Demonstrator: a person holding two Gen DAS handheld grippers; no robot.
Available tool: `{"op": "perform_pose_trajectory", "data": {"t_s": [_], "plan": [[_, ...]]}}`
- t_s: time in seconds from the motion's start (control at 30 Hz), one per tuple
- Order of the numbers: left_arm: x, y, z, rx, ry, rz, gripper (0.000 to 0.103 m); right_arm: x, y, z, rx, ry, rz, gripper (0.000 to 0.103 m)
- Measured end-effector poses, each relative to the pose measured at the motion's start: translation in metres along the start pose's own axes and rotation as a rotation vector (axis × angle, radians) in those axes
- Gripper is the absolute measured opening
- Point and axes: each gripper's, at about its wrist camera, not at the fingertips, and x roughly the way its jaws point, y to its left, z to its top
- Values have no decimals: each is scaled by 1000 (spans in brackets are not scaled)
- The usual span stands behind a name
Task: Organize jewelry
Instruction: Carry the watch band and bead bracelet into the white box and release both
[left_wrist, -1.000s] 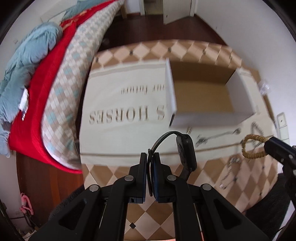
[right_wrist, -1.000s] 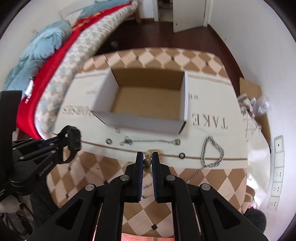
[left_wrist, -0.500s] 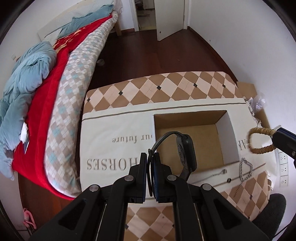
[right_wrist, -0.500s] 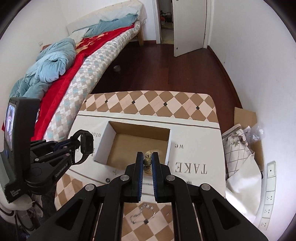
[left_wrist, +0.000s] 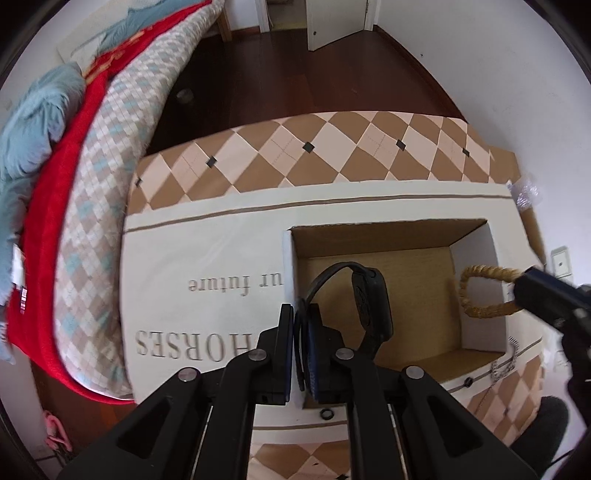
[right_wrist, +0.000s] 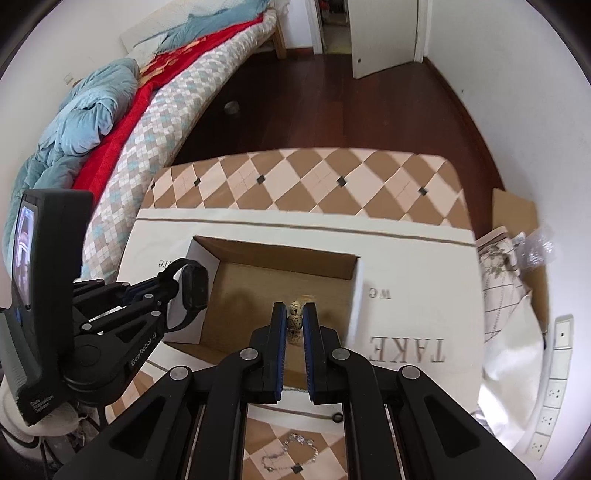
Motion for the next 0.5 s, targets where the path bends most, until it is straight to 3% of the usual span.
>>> {"op": "perform_pose_trajectory", "data": {"t_s": [0.2,0.3,0.33,0.37,0.4,0.43,0.5], "plan": [[-3,2,10,-48,8,-93,17,11,-6,9,40,22,96,10],[-10,1,12,-47,-19,-91,20,9,-11,13,60,29,115,14],[-11,2,13,-47,-25,-82,33,6,-12,13,60,21,91,19],[-13,2,14,-48,-35,-69,64,5,-14,12,57,19,72,36],[-14,3,14,-51,-42,-58,80,5,-16,11,62,22,59,51],[-16,4,14,-53,-52,-43,92,4,-19,10,69,20,38,56],[-19,6,12,-47,-66,0,92,2,-22,6,67,17,-12,61]]}}
